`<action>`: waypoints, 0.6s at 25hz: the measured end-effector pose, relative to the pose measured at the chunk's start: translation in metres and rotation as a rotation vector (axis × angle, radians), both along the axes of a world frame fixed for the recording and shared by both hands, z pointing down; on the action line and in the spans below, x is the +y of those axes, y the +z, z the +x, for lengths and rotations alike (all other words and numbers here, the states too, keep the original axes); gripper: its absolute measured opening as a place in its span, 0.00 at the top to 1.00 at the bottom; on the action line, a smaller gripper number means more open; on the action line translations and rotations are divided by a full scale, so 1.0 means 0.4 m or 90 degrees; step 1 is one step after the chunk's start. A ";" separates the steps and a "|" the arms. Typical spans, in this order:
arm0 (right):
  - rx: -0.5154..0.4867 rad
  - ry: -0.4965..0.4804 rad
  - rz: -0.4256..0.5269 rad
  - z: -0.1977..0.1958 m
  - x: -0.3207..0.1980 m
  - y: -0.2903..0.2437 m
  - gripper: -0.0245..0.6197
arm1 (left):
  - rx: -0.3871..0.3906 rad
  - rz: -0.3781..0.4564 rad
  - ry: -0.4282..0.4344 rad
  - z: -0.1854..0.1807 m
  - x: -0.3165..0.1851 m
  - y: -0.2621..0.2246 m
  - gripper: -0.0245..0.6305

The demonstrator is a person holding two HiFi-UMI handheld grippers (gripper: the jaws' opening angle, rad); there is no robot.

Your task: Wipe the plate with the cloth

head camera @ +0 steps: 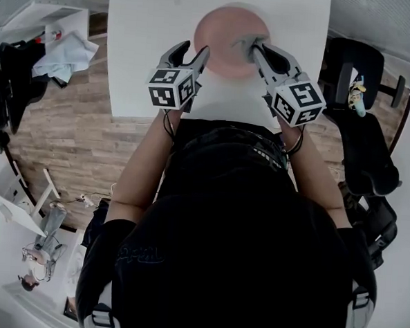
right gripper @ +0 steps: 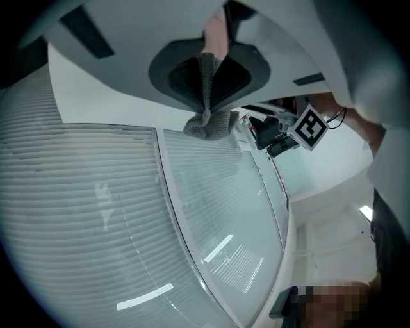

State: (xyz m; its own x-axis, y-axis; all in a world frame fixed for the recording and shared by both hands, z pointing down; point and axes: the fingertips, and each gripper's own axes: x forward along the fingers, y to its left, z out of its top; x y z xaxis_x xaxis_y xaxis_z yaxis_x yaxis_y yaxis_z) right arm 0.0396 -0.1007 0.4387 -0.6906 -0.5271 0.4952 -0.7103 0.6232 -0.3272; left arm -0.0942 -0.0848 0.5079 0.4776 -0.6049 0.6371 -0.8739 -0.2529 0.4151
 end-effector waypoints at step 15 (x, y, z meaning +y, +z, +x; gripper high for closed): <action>0.070 0.002 -0.072 0.015 -0.059 0.212 0.91 | 0.001 -0.136 -0.034 -0.028 -0.001 0.241 0.60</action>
